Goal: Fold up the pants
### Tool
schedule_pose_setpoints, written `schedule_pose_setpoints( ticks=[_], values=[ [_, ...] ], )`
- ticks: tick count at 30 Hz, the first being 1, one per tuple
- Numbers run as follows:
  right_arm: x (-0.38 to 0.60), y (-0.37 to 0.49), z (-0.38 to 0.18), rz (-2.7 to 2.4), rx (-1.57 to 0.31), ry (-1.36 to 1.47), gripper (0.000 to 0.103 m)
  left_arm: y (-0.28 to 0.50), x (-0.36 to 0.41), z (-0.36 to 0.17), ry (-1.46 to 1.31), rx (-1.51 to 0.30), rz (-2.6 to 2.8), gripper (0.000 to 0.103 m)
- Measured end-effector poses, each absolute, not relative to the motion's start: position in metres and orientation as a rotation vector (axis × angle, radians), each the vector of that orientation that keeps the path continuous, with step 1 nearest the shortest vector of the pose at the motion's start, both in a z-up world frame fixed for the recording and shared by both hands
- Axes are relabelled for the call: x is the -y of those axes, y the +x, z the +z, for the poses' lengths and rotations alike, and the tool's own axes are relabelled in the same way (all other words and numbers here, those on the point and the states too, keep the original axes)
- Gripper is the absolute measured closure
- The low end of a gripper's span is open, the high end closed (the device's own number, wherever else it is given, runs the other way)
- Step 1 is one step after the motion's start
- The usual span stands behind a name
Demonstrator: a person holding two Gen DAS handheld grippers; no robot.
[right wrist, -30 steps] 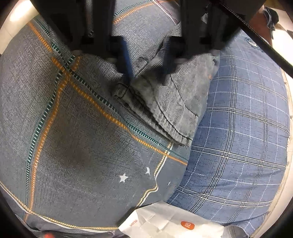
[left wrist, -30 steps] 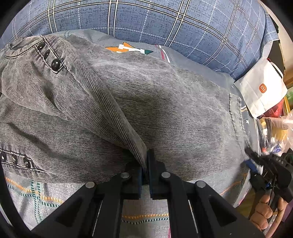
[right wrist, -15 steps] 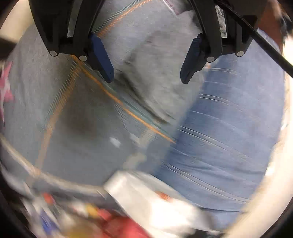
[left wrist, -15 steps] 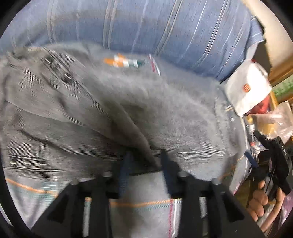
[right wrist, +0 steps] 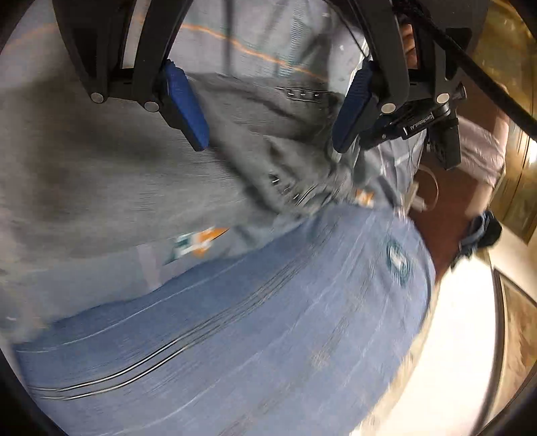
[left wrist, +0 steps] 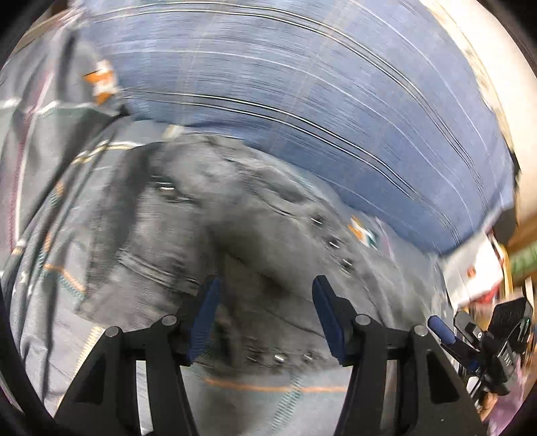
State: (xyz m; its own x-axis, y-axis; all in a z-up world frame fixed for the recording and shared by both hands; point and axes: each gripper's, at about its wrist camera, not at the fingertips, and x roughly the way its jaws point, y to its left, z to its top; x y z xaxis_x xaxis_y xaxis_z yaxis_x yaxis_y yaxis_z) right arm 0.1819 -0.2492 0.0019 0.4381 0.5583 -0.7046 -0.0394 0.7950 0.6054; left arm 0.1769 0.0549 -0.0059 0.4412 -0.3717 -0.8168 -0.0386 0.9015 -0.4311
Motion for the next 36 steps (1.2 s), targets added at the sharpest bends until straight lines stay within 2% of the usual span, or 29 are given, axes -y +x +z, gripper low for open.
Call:
schedule_pose_setpoints(
  ticks=[7, 12, 13, 14, 16, 18, 24, 27, 29, 31, 36],
  values=[
    [0.176, 0.306, -0.046, 0.441, -1.214, 0.443, 0.022, 0.188, -0.083, -0.023, -0.505, -1.182, -0.214, 0.046],
    [0.143, 0.350, -0.093, 0.476, -1.327, 0.416, 0.026, 0.189, -0.103, -0.030, -0.566, -1.206, -0.182, 0.046],
    [0.139, 0.352, -0.097, 0.454, -1.334, 0.410, 0.033, 0.188, -0.105, -0.031, -0.576, -1.208, -0.178, 0.046],
    [0.135, 0.351, -0.100, 0.455, -1.342, 0.410, 0.055, 0.189, -0.107, -0.033, -0.585, -1.213, -0.178, 0.046],
    [0.128, 0.341, -0.088, 0.486, -1.310, 0.394, 0.085, 0.190, -0.111, -0.033, -0.597, -1.210, -0.177, 0.046],
    [0.122, 0.319, -0.061, 0.510, -1.235, 0.339, 0.094, 0.188, -0.114, -0.029, -0.603, -1.192, -0.174, 0.046],
    [0.092, 0.224, -0.013, 0.633, -1.096, 0.210, 0.096, 0.182, -0.117, -0.013, -0.573, -1.123, -0.179, 0.042],
    [0.078, 0.186, -0.026, 0.650, -1.086, 0.218, 0.096, 0.177, -0.111, -0.010, -0.565, -1.123, -0.217, 0.041],
    [0.078, 0.172, -0.041, 0.648, -1.087, 0.261, 0.096, 0.174, -0.103, -0.009, -0.539, -1.120, -0.245, 0.036],
    [0.087, 0.166, -0.053, 0.652, -1.101, 0.324, 0.096, 0.171, -0.093, -0.012, -0.489, -1.121, -0.266, 0.027],
    [0.082, 0.162, -0.076, 0.680, -1.209, 0.333, 0.095, 0.175, -0.083, -0.034, -0.458, -1.188, -0.242, 0.027]
  ],
)
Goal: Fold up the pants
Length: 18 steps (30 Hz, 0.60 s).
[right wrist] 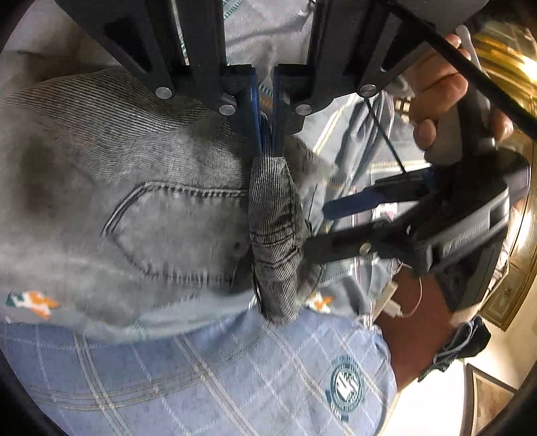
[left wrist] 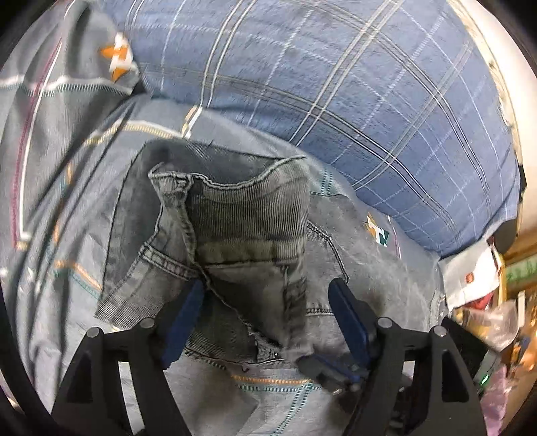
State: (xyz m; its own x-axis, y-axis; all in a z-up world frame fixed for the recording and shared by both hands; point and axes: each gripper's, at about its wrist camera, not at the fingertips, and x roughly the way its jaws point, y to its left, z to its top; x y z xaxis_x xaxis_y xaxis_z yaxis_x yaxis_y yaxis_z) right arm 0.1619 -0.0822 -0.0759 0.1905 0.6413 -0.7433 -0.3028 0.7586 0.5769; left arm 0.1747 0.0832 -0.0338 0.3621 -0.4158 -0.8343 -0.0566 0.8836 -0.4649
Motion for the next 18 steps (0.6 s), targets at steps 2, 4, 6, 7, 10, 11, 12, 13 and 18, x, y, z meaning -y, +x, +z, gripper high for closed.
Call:
schedule_pose_setpoints(
  ticks=[2, 4, 6, 7, 10, 11, 12, 13, 18],
  values=[
    [0.075, 0.161, -0.082, 0.689, -1.225, 0.309, 0.094, 0.175, -0.081, -0.036, -0.416, -1.198, -0.216, 0.027],
    [0.073, 0.159, -0.085, 0.695, -1.236, 0.310, 0.093, 0.175, -0.075, -0.039, -0.353, -1.215, -0.173, 0.027],
    [0.071, 0.157, -0.086, 0.695, -1.234, 0.295, 0.093, 0.175, -0.069, -0.047, -0.306, -1.253, -0.162, 0.027],
    [0.071, 0.156, -0.085, 0.694, -1.232, 0.289, 0.093, 0.175, -0.065, -0.053, -0.284, -1.277, -0.151, 0.027],
    [0.069, 0.154, -0.086, 0.695, -1.231, 0.266, 0.093, 0.174, -0.070, -0.066, -0.292, -1.299, -0.084, 0.029],
    [0.069, 0.153, -0.086, 0.693, -1.233, 0.267, 0.093, 0.172, -0.074, -0.068, -0.317, -1.300, -0.072, 0.033],
    [0.066, 0.154, -0.086, 0.692, -1.232, 0.271, 0.092, 0.169, -0.077, -0.067, -0.340, -1.293, -0.072, 0.047],
    [0.066, 0.154, -0.085, 0.693, -1.232, 0.269, 0.092, 0.166, -0.081, -0.065, -0.346, -1.291, -0.061, 0.056],
    [0.066, 0.152, -0.081, 0.688, -1.228, 0.256, 0.091, 0.133, -0.108, -0.056, -0.470, -1.243, 0.017, 0.050]
  ],
)
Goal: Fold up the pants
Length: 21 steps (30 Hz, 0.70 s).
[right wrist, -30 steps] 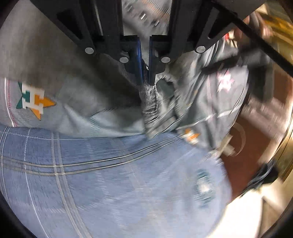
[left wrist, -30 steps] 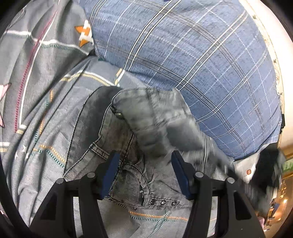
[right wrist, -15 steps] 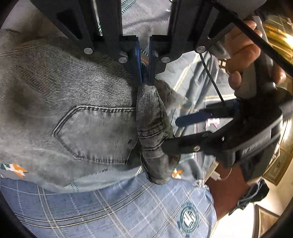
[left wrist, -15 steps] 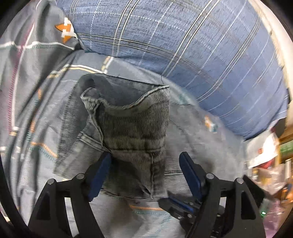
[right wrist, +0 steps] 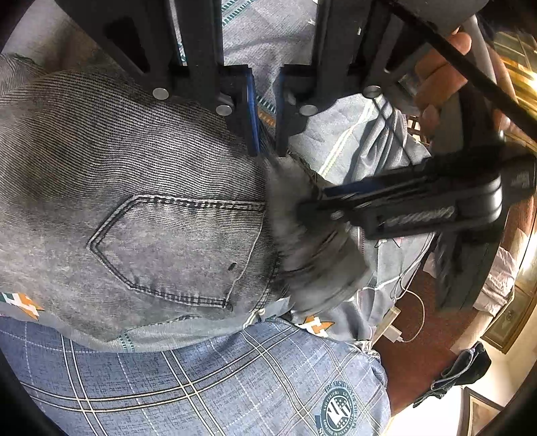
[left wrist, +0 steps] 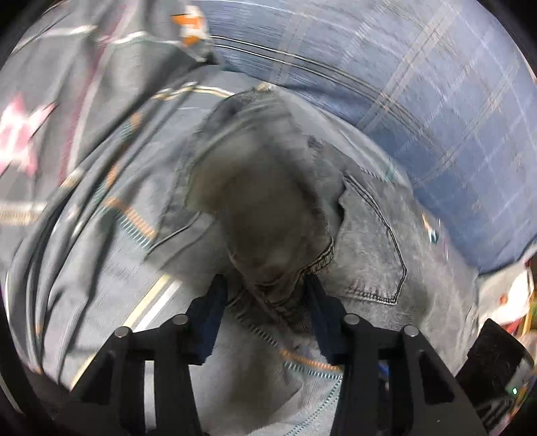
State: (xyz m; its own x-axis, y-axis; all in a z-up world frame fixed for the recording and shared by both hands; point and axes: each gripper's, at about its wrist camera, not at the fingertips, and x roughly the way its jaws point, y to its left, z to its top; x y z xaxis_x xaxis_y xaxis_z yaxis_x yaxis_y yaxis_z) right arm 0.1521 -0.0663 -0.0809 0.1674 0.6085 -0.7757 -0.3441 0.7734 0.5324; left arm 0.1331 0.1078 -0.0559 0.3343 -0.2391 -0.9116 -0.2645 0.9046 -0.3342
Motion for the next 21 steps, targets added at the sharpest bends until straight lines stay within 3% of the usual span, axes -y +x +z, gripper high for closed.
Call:
schedule_pose_setpoints(
  ticks=[2, 4, 5, 6, 8, 10, 12, 13, 16, 21],
  values=[
    [0.067, 0.152, -0.081, 0.678, -1.232, 0.252, 0.090, 0.128, -0.110, -0.056, -0.489, -1.218, 0.028, 0.043],
    [0.072, 0.151, -0.074, 0.657, -1.224, 0.262, 0.090, 0.136, -0.107, -0.059, -0.475, -1.244, -0.021, 0.042],
    [0.078, 0.149, -0.069, 0.651, -1.210, 0.272, 0.085, 0.139, -0.107, -0.061, -0.484, -1.246, -0.026, 0.042],
    [0.090, 0.147, -0.059, 0.632, -1.184, 0.290, 0.077, 0.141, -0.110, -0.063, -0.496, -1.247, -0.017, 0.042],
    [0.115, 0.141, -0.044, 0.585, -1.120, 0.339, 0.036, 0.141, -0.114, -0.066, -0.523, -1.254, 0.001, 0.045],
    [0.146, 0.131, -0.034, 0.513, -1.083, 0.390, 0.034, 0.140, -0.117, -0.067, -0.527, -1.254, 0.029, 0.064],
    [0.170, 0.127, -0.032, 0.461, -1.062, 0.438, 0.034, 0.138, -0.118, -0.065, -0.538, -1.239, 0.042, 0.072],
    [0.176, 0.128, -0.034, 0.441, -1.064, 0.454, 0.034, 0.136, -0.117, -0.062, -0.539, -1.231, 0.040, 0.082],
    [0.182, 0.138, -0.045, 0.384, -1.097, 0.460, 0.051, 0.134, -0.111, -0.047, -0.512, -1.150, 0.011, 0.087],
    [0.184, 0.146, -0.079, 0.241, -1.229, 0.384, 0.057, 0.135, -0.114, -0.037, -0.442, -1.043, 0.047, 0.087]
  ],
)
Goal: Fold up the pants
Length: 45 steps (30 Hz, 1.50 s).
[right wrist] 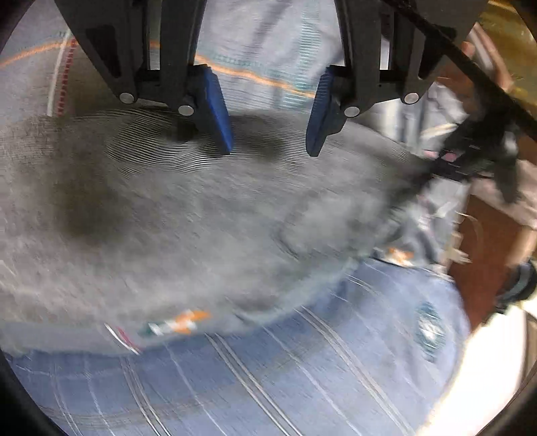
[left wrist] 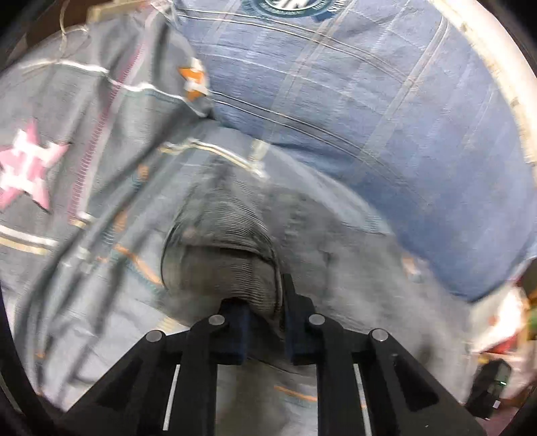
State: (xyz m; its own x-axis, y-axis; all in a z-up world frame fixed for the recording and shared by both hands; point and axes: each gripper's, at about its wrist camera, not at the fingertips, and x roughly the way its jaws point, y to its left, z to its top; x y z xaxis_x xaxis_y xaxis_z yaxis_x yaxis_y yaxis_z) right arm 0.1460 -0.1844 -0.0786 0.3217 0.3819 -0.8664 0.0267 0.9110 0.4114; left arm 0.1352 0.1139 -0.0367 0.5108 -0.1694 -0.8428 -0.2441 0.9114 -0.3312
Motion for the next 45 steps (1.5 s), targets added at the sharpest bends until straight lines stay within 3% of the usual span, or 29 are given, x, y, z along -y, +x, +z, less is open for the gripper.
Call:
schedule_pose_setpoints(
  ticks=[4, 11, 16, 17, 19, 20, 27, 29, 32, 45],
  values=[
    [0.191, 0.147, -0.079, 0.227, -1.260, 0.395, 0.063, 0.141, -0.124, -0.087, -0.490, -1.264, 0.126, 0.088],
    [0.198, 0.145, -0.075, 0.233, -1.237, 0.427, 0.063, 0.134, -0.115, -0.051, -0.396, -1.086, 0.127, 0.089],
    [0.195, 0.147, -0.081, 0.225, -1.255, 0.412, 0.062, 0.142, -0.118, -0.083, -0.392, -1.221, 0.167, 0.081],
    [0.194, 0.147, -0.080, 0.227, -1.255, 0.409, 0.059, 0.141, -0.120, -0.075, -0.391, -1.204, 0.179, 0.076],
    [0.194, 0.146, -0.079, 0.236, -1.250, 0.412, 0.055, 0.138, -0.123, -0.061, -0.376, -1.143, 0.198, 0.050],
    [0.193, 0.146, -0.079, 0.236, -1.248, 0.412, 0.054, 0.134, -0.123, -0.052, -0.357, -1.096, 0.224, 0.047],
    [0.203, 0.141, -0.047, 0.266, -1.120, 0.470, 0.044, 0.117, -0.108, -0.015, -0.315, -0.929, 0.172, 0.046],
    [0.212, 0.137, -0.025, 0.268, -1.039, 0.478, 0.031, 0.112, -0.094, -0.007, -0.285, -0.888, 0.109, 0.041],
    [0.228, 0.132, -0.001, 0.244, -0.951, 0.492, 0.021, 0.103, -0.072, -0.001, -0.236, -0.857, 0.028, 0.035],
    [0.360, 0.121, 0.029, 0.019, -0.845, 0.738, 0.020, 0.080, 0.011, -0.012, -0.021, -0.824, -0.212, 0.035]
  ],
)
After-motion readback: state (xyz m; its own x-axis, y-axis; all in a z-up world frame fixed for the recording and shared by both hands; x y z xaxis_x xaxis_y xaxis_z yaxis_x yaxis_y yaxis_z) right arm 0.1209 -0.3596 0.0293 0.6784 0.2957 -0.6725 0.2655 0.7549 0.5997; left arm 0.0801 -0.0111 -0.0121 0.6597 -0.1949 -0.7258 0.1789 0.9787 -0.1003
